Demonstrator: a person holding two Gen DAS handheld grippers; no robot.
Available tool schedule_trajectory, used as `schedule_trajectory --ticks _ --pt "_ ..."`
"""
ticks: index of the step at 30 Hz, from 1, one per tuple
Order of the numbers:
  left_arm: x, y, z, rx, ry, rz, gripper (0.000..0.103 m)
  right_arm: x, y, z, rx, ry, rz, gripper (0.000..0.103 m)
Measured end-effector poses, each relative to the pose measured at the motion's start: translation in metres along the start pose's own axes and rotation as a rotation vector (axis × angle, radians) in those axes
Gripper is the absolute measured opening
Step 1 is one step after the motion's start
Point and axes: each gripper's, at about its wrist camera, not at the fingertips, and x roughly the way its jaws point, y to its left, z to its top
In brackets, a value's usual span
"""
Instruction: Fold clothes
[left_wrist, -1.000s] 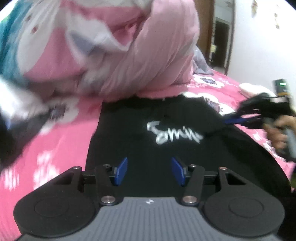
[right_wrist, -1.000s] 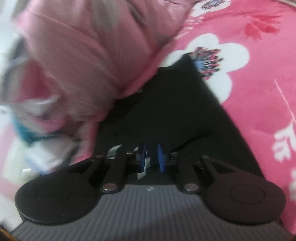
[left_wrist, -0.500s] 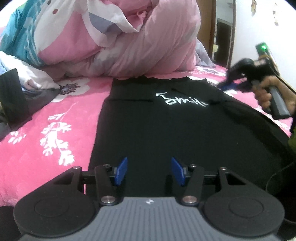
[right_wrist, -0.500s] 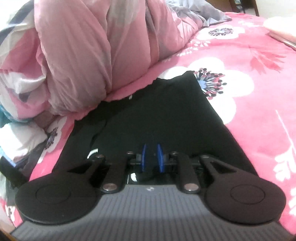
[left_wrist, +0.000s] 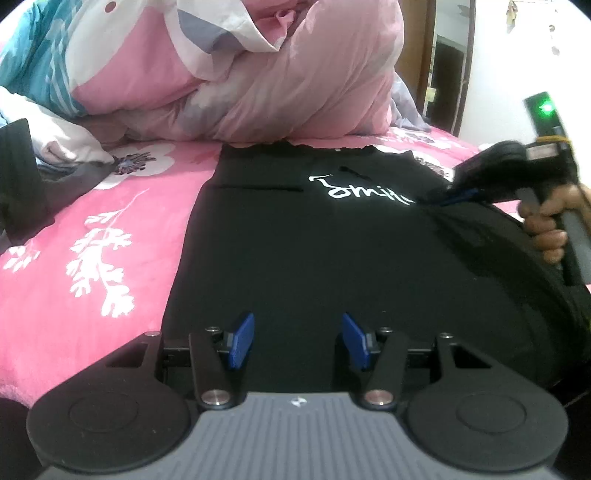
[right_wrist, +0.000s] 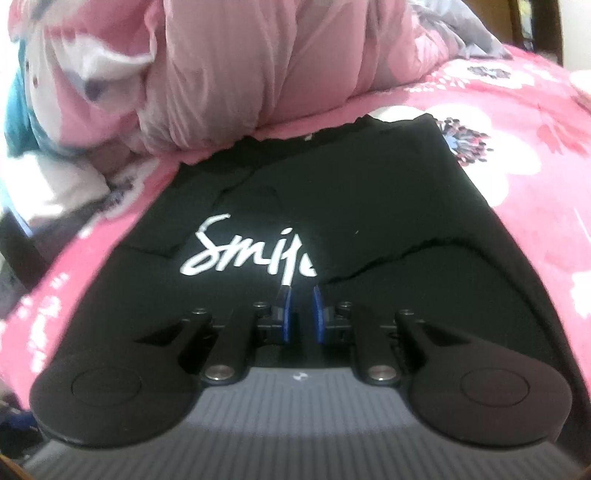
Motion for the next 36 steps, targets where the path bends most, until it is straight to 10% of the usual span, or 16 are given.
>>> schedule_trajectory --ticks 6,21,36 --pt "0.005 -0.002 0.004 0.013 0.016 0.029 0.058 -0.044 0.002 -0.038 0.058 -0.004 0.056 0.013" --pt "-0.007 -0.028 -0.012 0.096 0.028 0.132 0.074 -0.111 0.036 -0.168 -0.129 -0.137 -0.116 0.015" --pt "-0.045 -0.049 -0.041 0.128 0.072 0.136 0.075 -0.125 0.07 -0.219 -0.1 0.007 -0.031 0.023"
